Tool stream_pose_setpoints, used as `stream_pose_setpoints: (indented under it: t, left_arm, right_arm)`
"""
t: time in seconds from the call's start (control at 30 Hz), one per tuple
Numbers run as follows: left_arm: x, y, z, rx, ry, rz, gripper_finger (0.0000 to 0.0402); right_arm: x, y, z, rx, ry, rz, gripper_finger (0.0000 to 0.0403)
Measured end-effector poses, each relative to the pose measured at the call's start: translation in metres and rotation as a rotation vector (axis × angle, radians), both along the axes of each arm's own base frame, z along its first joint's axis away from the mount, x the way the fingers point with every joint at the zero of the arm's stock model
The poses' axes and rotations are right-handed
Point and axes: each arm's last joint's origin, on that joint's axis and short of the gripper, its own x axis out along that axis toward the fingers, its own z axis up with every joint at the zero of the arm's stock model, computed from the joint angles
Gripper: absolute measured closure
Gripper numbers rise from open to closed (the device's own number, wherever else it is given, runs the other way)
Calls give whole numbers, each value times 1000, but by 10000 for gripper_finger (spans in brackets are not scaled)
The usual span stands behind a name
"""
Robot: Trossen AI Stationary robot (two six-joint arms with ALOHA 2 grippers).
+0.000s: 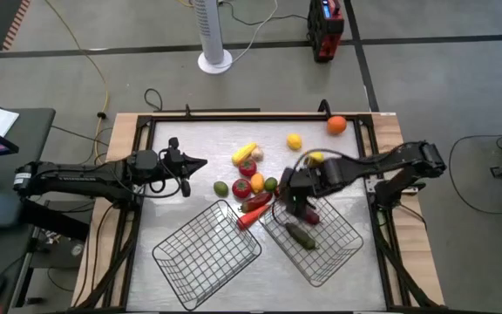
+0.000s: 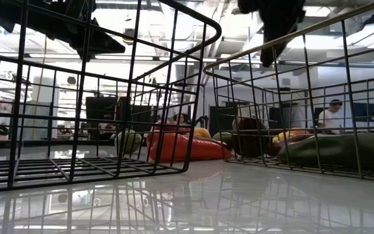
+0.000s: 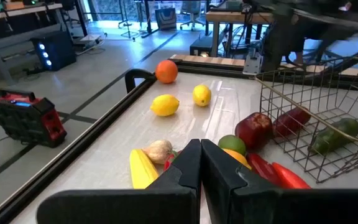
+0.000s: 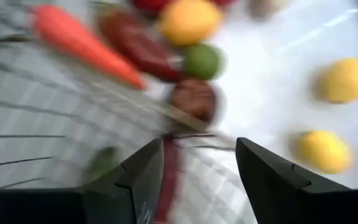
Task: Sort produce into baskets
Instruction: Put the middle right yellow lemon into the black wire basket
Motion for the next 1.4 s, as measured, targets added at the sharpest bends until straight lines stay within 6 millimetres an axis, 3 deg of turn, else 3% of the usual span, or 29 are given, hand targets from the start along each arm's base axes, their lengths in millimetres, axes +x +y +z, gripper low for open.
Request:
stream_pose_setpoints:
  t: [0.43, 0.63, 0.83, 0.97, 1.13, 1.4]
  left_arm:
    - [-1, 0, -3, 1, 28, -1, 401]
    - [-1, 0, -3, 14, 40, -4, 401]
    - [-2, 0, -7, -14, 72, 3, 401]
    - [-2, 0, -8, -31, 77, 7, 401]
    - [-2, 0, -8, -48, 70, 12, 401]
    - [-2, 0, -6, -43, 52, 22, 401]
  right_arm:
    - [-19, -127, 0, 24, 167, -121, 176]
    - [-36, -166, -1, 30, 227, -29, 177]
    - [-42, -177, -10, 59, 262, 247, 177]
    - [-49, -172, -44, 87, 361, 393, 173]
    - [-63, -166, -78, 103, 499, 446, 157]
    - [-60, -168, -86, 25, 512, 551, 129]
